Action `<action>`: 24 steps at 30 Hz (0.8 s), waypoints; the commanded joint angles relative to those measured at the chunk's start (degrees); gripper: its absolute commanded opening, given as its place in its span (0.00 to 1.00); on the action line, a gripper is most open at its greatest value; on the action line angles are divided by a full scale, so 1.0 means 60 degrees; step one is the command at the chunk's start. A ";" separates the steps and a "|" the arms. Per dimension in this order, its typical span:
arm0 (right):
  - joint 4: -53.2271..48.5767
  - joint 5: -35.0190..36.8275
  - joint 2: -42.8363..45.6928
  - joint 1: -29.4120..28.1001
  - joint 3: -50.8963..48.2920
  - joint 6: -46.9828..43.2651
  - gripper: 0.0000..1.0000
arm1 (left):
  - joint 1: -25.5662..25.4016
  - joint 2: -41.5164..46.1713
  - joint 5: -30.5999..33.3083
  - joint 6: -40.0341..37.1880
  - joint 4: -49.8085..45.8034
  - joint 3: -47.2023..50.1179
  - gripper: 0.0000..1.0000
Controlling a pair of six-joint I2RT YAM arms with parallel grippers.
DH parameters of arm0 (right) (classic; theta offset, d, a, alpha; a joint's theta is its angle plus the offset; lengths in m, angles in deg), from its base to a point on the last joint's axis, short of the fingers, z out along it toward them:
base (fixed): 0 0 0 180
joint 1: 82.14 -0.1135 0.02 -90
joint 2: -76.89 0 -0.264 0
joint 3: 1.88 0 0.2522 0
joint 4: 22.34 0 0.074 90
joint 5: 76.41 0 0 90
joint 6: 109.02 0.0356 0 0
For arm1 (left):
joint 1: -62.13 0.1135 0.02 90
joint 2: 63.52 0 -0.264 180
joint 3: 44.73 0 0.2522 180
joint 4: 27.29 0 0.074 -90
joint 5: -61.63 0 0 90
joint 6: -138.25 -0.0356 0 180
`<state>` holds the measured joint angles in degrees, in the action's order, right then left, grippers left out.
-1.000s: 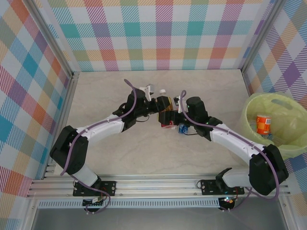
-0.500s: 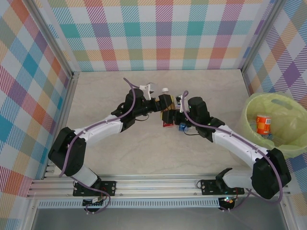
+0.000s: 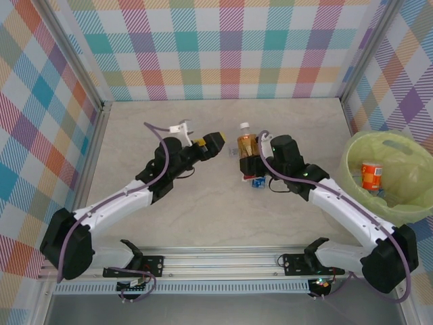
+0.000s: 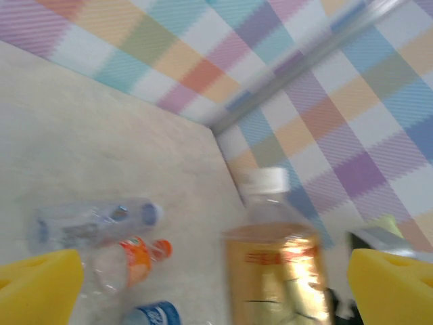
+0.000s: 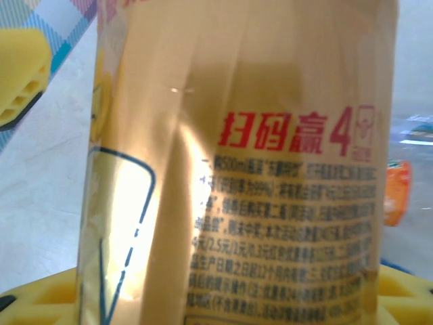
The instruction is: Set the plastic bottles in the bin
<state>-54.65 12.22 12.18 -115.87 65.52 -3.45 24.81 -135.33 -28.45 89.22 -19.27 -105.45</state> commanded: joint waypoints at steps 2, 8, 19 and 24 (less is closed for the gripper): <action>-0.1598 0.1272 0.0869 -0.0002 0.0994 -0.1204 0.61 | 0.0320 0.0718 0.3025 0.0572 -0.0656 0.1082 1.00; -0.3106 0.2557 0.1485 -0.0002 0.2259 -0.1868 0.61 | 0.0809 0.1286 0.3531 0.1080 -0.1097 0.2010 1.00; -0.4644 0.5810 0.2541 -0.0002 0.4402 -0.3248 0.60 | 0.1013 0.1041 0.3402 0.1064 -0.1331 0.1942 1.00; -0.5138 0.7957 0.2812 -0.0002 0.5017 -0.4026 0.60 | 0.1035 0.0654 0.3042 0.1114 -0.1290 0.1764 1.00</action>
<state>-82.54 48.50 28.26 -115.87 93.35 -23.03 30.30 -130.32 -9.41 95.38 -27.44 -93.45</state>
